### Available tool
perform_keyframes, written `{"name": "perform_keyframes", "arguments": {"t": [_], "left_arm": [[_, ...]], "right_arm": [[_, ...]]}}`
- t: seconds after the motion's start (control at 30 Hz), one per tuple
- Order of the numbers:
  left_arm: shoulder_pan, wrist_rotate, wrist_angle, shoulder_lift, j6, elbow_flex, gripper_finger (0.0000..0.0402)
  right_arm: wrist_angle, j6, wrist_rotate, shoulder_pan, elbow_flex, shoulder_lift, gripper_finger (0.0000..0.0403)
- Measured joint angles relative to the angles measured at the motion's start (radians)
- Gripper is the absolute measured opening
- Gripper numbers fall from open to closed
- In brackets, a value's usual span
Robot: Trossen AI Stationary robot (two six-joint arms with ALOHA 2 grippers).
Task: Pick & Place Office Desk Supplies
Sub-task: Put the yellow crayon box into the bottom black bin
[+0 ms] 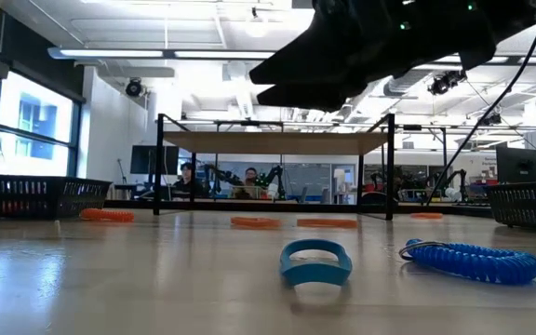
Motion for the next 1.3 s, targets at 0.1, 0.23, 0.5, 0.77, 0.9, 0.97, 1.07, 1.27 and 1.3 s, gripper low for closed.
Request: {"name": "perform_keyframes", "arguments": {"t": [0.1,0.23,0.5,0.77,0.9,0.97,1.07,1.27,1.3], "left_arm": [[-0.017,0.000,0.027,0.020,0.019,0.000,0.0085],[-0.031,0.035,0.031,0.052,0.011,0.000,0.0085],[-0.027,0.112,0.031,0.099,-0.054,0.001,0.0085],[-0.026,0.102,0.031,0.099,-0.068,0.001,0.0091],[-0.026,0.093,0.036,0.099,-0.068,0.001,0.0129],[-0.026,0.093,0.037,0.099,-0.066,0.001,0.0156],[-0.019,0.099,0.035,0.099,-0.048,0.001,0.0191],[0.021,0.140,0.031,0.041,-0.041,0.013,0.0211],[0.023,0.110,0.031,0.023,-0.035,0.021,0.0212]], "right_arm": [[0.011,0.000,0.000,-0.016,0.000,0.000,0.0282],[0.028,0.000,-0.001,-0.035,0.000,0.000,0.0282],[0.031,0.000,-0.001,-0.051,0.000,0.000,0.0282],[0.039,-0.001,-0.007,-0.050,0.000,0.000,0.0282],[0.039,-0.001,-0.008,-0.050,0.000,0.000,0.0282],[0.039,-0.001,-0.008,-0.050,0.000,0.000,0.0282],[0.038,0.000,-0.008,-0.050,0.000,0.000,0.0282],[0.038,0.000,-0.008,-0.050,0.000,0.000,0.0282],[0.038,0.000,-0.008,-0.050,0.000,0.000,0.0282]]}}
